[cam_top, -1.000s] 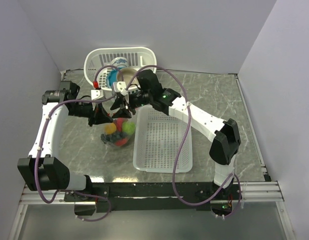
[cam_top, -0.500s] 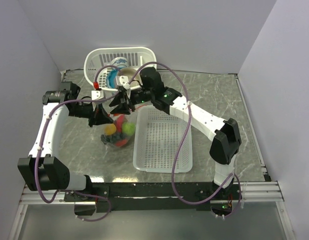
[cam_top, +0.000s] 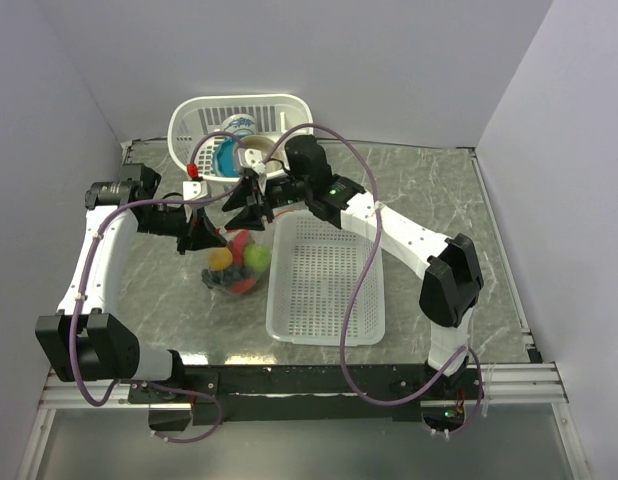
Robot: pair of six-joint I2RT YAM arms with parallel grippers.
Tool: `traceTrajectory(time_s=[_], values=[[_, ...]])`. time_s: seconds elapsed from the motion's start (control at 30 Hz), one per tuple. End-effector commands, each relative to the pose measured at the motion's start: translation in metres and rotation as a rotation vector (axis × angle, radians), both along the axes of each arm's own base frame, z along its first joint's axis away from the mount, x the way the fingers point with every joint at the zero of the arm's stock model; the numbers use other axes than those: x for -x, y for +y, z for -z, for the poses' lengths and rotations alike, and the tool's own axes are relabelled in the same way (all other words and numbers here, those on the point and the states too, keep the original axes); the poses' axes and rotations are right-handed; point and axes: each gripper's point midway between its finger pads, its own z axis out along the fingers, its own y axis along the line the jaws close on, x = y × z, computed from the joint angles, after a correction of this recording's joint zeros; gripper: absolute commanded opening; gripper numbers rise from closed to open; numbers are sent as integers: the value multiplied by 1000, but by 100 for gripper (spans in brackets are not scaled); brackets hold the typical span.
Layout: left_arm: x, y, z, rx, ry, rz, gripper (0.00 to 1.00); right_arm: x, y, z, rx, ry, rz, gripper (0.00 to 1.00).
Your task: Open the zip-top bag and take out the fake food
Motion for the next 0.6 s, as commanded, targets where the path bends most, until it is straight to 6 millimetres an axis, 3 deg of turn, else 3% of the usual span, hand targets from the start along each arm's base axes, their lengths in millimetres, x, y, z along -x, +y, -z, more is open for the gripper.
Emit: traceTrajectory(time_s=[0.0, 0.33, 0.47, 0.57], values=[[10, -6, -16, 33, -46, 25, 1, -6, 2, 9, 2, 42, 1, 57], [8, -6, -18, 34, -45, 22, 1, -10, 11, 20, 29, 53, 21, 60], [7, -6, -19, 33, -50, 23, 1, -10, 12, 17, 21, 52, 19, 52], [7, -5, -16, 26, -46, 22, 1, -11, 12, 16, 18, 56, 23, 39]])
